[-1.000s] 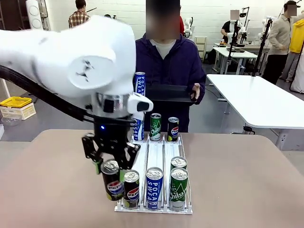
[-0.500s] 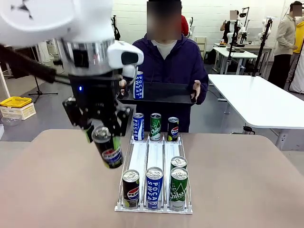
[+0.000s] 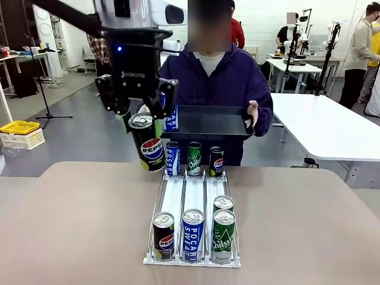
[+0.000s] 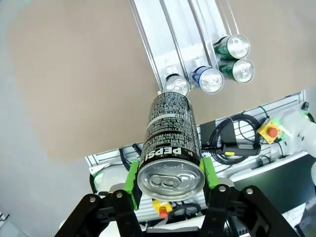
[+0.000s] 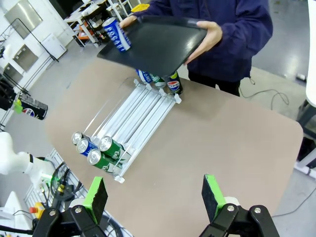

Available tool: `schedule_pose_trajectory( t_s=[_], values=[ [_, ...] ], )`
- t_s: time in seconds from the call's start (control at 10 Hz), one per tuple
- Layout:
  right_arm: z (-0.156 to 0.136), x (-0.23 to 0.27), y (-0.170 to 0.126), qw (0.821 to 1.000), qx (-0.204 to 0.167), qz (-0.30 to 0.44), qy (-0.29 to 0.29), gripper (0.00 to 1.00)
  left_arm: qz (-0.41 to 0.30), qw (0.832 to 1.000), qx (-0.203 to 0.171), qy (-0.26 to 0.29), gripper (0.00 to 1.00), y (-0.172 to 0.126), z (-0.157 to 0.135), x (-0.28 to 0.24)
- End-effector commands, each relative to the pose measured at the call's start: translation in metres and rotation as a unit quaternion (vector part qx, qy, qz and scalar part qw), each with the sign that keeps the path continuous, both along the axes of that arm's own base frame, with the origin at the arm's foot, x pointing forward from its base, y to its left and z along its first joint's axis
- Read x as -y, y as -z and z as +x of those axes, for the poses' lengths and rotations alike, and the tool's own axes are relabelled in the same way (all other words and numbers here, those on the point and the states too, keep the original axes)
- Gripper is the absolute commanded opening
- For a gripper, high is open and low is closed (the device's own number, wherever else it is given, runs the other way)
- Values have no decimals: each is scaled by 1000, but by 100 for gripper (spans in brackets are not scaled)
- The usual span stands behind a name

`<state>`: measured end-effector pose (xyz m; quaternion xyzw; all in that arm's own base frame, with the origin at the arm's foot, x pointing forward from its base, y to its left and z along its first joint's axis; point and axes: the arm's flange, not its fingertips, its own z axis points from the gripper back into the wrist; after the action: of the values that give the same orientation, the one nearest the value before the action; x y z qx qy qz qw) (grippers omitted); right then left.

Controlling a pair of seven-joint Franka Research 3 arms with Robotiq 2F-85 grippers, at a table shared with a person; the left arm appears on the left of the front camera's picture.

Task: Retrieve and hand over the desired beverage to the person.
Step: Pick up another can of the same type that the person held from the Automatic Can Dispenser, then place the picked can on the Handle tray extended by the person.

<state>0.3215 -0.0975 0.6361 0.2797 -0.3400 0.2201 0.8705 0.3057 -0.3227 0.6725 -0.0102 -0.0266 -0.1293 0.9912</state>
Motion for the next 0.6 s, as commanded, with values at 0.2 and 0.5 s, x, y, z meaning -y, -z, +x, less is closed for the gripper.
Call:
schedule_pose_trajectory(
  t_s=[0.2, 0.5],
  values=[
    [3, 1, 0, 1000, 8, 15, -12, 100, -3, 1000, -17, 3, 4, -3, 10, 3],
    [3, 1, 0, 1000, 8, 15, -12, 100, -3, 1000, -17, 3, 4, -3, 10, 3]
  ],
)
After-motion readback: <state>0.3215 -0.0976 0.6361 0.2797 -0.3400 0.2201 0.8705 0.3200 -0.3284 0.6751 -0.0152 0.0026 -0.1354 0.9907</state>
